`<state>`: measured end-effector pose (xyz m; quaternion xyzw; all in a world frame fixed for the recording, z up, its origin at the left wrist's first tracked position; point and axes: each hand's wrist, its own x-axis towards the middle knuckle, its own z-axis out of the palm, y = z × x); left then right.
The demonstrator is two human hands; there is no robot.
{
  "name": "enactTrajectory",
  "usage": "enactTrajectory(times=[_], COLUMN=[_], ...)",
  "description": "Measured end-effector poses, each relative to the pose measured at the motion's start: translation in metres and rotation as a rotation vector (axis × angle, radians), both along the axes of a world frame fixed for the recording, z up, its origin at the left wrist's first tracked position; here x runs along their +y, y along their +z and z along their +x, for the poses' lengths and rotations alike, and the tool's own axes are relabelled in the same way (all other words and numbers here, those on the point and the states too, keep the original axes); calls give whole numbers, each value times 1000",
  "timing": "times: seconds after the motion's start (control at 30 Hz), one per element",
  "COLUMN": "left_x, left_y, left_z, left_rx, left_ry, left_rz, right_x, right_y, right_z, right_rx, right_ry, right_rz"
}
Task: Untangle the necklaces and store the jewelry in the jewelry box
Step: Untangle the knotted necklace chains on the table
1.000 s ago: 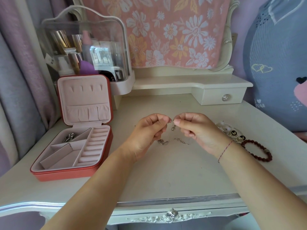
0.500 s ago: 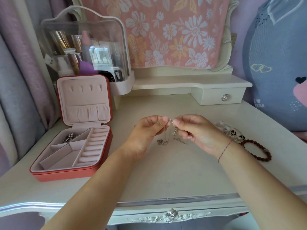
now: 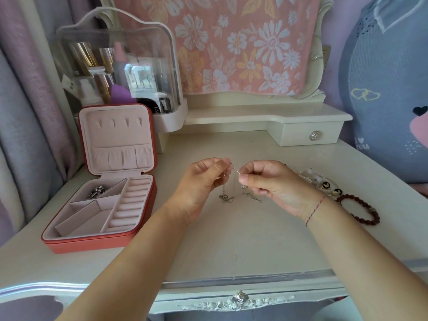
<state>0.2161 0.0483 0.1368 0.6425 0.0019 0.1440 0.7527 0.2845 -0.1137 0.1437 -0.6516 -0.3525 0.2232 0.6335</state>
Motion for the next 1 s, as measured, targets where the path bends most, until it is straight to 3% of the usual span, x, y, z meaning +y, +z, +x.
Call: enactTrajectory(times=[0.4, 1.0], left_x=[2, 0], left_y=[2, 3], left_z=[-2, -4], left_rx=[44, 35], left_ry=[-109, -150], left_rz=[-145, -89], right_x=[-2, 2], right_y=[3, 3], right_z=[-1, -8], right_rx=[52, 30], right_ry=[-9, 19], right_rz=[50, -110])
